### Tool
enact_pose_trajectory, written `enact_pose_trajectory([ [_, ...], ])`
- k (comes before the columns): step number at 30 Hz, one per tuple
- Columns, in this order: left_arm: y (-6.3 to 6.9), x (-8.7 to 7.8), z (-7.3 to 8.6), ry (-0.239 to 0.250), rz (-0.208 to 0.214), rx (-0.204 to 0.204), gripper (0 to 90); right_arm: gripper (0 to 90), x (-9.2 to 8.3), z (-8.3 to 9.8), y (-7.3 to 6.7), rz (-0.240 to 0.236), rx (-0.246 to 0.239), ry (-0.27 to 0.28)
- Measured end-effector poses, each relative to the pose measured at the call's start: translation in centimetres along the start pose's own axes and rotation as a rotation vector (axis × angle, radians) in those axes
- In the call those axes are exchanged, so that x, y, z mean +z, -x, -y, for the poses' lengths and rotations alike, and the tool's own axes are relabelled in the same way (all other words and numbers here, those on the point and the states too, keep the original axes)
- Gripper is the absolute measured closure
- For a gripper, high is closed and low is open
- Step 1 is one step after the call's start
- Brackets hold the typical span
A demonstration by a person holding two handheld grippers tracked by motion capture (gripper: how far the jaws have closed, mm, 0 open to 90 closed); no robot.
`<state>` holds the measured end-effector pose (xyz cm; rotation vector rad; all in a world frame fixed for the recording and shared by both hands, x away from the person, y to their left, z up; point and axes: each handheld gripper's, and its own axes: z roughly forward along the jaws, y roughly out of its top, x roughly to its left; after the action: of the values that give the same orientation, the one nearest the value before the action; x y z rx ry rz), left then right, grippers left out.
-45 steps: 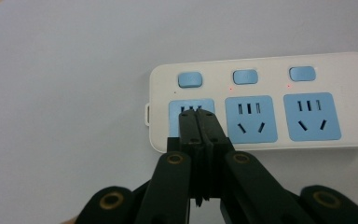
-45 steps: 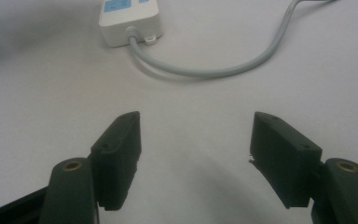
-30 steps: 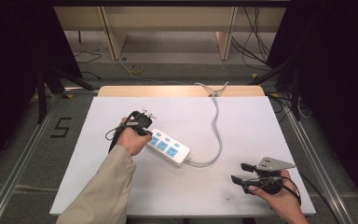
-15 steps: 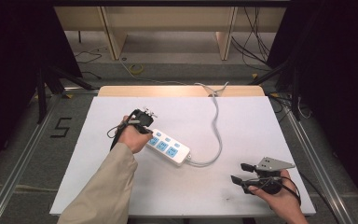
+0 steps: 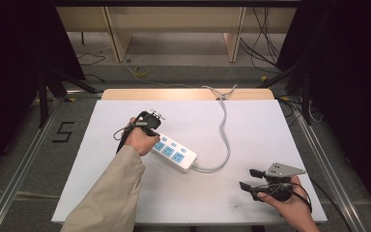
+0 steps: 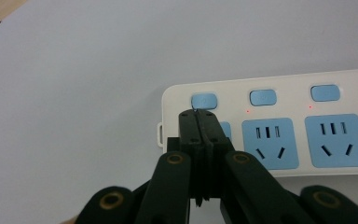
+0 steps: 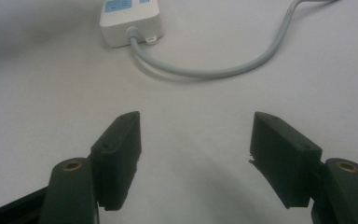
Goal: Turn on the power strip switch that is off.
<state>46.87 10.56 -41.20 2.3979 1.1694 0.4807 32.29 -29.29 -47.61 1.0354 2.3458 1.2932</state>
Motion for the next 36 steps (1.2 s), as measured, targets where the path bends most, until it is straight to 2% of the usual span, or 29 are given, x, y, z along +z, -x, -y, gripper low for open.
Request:
enact_pose_trajectory([
  [36, -0.4, 0.9, -1.7, -0.037, -0.02, 0.025, 89.8, 34.7, 0.0, 0.0, 0.0, 0.001, -0.001, -0.001],
])
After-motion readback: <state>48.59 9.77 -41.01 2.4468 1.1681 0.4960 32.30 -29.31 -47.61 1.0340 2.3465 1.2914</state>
